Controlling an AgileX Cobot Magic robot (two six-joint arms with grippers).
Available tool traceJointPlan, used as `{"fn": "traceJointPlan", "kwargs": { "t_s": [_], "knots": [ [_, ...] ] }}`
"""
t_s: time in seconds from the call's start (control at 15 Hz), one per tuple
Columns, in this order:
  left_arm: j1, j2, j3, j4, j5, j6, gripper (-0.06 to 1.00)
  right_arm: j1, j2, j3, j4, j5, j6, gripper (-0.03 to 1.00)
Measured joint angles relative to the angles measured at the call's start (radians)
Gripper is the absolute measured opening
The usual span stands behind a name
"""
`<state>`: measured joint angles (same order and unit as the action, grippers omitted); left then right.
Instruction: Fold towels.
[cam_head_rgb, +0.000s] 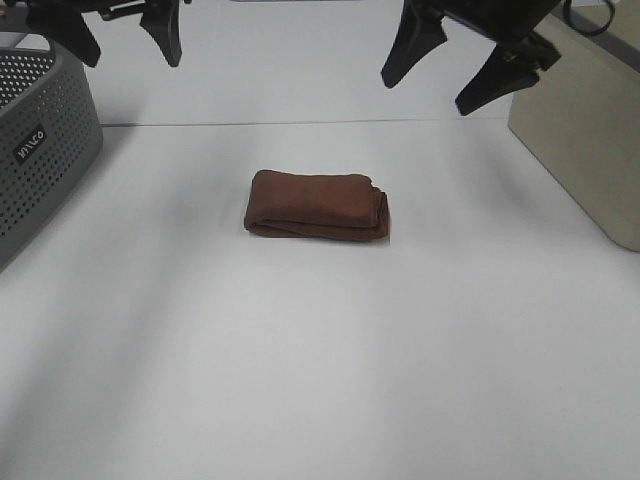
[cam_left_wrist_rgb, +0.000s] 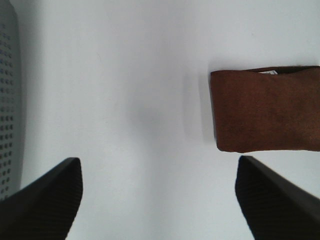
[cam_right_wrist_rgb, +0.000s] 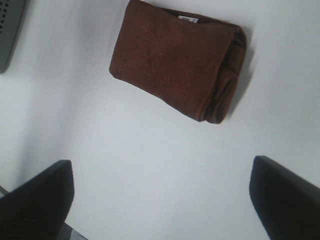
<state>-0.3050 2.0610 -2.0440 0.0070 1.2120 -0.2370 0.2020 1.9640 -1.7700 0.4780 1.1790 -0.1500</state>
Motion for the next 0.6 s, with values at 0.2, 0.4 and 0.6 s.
{"fn": "traceJointPlan", "kwargs": {
  "t_s": [0.2, 0.4, 0.6],
  "knots": [
    [0.000, -0.142, 0.106, 0.042, -0.001, 0.013, 0.78, 0.000, -0.128, 0.000, -0.150, 0.028, 0.068, 0.89],
    [0.000, -0.367, 0.346, 0.072, 0.000, 0.014, 0.78, 0.000, -0.320, 0.089, -0.266, 0.028, 0.098, 0.89],
    [0.000, -0.628, 0.600, 0.076, 0.000, 0.016, 0.78, 0.000, -0.542, 0.293, -0.312, 0.031, 0.098, 0.89]
  ]
}}
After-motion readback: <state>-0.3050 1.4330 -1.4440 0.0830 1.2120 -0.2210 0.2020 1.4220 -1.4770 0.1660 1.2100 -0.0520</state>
